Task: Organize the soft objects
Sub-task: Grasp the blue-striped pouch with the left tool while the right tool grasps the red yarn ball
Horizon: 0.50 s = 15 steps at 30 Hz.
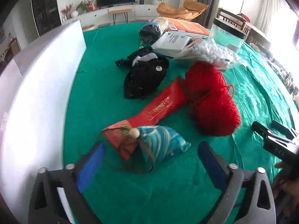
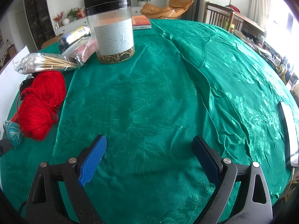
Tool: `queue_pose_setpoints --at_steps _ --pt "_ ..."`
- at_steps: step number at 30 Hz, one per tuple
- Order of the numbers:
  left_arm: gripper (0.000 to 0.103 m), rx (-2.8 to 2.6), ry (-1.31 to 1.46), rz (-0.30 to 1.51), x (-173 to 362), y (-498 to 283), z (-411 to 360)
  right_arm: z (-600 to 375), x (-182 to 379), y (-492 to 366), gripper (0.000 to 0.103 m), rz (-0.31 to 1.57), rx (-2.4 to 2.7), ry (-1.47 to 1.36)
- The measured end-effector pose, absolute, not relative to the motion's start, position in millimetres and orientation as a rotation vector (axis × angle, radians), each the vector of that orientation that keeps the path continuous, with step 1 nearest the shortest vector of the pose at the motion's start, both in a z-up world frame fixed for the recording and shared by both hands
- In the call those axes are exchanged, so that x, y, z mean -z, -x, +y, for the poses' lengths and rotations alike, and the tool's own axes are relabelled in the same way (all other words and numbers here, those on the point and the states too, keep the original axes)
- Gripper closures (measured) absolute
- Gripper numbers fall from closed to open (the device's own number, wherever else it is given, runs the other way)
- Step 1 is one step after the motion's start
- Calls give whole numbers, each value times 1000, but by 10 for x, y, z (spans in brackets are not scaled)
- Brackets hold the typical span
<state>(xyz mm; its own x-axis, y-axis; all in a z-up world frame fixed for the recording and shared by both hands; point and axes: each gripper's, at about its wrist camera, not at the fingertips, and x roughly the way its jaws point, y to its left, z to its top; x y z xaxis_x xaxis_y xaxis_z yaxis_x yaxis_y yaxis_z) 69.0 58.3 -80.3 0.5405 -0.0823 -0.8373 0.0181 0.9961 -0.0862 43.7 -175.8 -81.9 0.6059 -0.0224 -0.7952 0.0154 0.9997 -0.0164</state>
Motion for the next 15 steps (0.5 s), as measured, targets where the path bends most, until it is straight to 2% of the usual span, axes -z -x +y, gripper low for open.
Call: queue_pose_setpoints --at_steps 1,3,4,12,15 --pt "25 56 70 1003 844 -715 566 -1756 820 -438 8 920 22 8" --pt "52 31 49 979 859 -694 545 -1757 820 -438 8 920 22 8" --pt "59 50 63 970 845 -666 554 -1757 820 -438 8 920 22 8" --pt "59 116 77 952 609 -150 703 -1759 820 -442 8 923 20 8" --pt "59 118 83 943 567 -7 742 -1729 704 -411 9 920 -164 -133"
